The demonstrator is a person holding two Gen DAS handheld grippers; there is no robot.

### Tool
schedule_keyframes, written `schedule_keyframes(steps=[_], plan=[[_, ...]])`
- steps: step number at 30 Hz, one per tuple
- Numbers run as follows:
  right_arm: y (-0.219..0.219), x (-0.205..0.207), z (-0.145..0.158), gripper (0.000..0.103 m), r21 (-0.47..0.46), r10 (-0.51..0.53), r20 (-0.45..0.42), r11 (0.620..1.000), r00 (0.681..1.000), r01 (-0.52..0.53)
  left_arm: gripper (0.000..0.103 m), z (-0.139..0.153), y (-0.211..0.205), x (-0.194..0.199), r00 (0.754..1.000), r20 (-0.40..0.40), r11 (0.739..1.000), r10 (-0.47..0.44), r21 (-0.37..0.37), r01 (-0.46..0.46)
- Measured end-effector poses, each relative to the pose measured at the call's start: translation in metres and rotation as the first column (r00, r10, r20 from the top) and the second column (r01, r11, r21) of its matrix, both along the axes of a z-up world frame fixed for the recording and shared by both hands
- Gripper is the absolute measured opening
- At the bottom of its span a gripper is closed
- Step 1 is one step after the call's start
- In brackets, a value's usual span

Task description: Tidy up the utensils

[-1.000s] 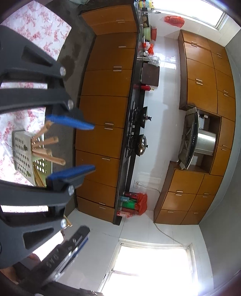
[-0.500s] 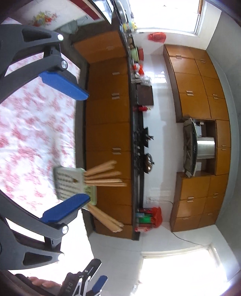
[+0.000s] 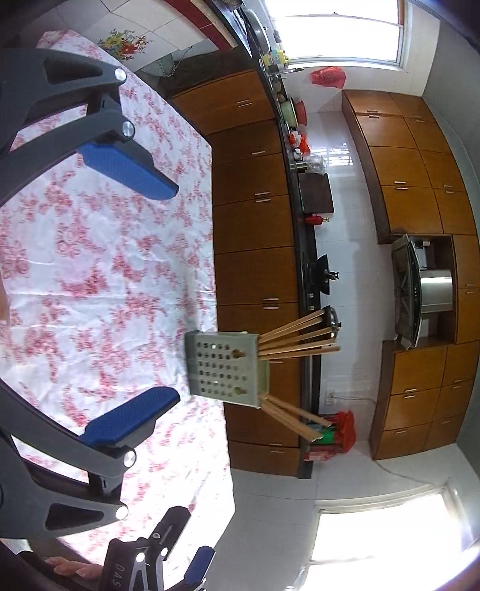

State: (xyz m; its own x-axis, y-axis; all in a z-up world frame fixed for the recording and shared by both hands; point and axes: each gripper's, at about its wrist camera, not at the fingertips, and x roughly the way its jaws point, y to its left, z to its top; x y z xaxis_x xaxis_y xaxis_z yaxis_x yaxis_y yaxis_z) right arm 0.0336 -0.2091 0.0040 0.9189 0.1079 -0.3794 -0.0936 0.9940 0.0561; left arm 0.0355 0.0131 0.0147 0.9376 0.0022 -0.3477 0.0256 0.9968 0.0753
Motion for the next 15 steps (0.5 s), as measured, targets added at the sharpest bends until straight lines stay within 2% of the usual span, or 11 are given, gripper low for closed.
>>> schedule_keyframes(steps=[5,10,15], plan=[[-0.003,-0.006,-0.013,0.101,0.034,-0.018,-0.057,0.999,0.998,0.020,0.099,-0.013,0.004,-0.009,1.000,-0.029,0.999,0.012,-0.032,-0.013],[-0.004,-0.009,-0.018,0.101,0.010,-0.048,-0.064,0.999,0.997,0.049,0.099,-0.021,0.008,-0.009,0.998,-0.068,0.997,0.011,-0.078,-0.016],[-0.007,-0.009,-0.023,0.101,0.033,-0.043,-0.091,0.998,0.995,0.046,0.099,-0.026,0.006,-0.007,0.995,-0.097,0.997,0.014,-0.069,-0.021]])
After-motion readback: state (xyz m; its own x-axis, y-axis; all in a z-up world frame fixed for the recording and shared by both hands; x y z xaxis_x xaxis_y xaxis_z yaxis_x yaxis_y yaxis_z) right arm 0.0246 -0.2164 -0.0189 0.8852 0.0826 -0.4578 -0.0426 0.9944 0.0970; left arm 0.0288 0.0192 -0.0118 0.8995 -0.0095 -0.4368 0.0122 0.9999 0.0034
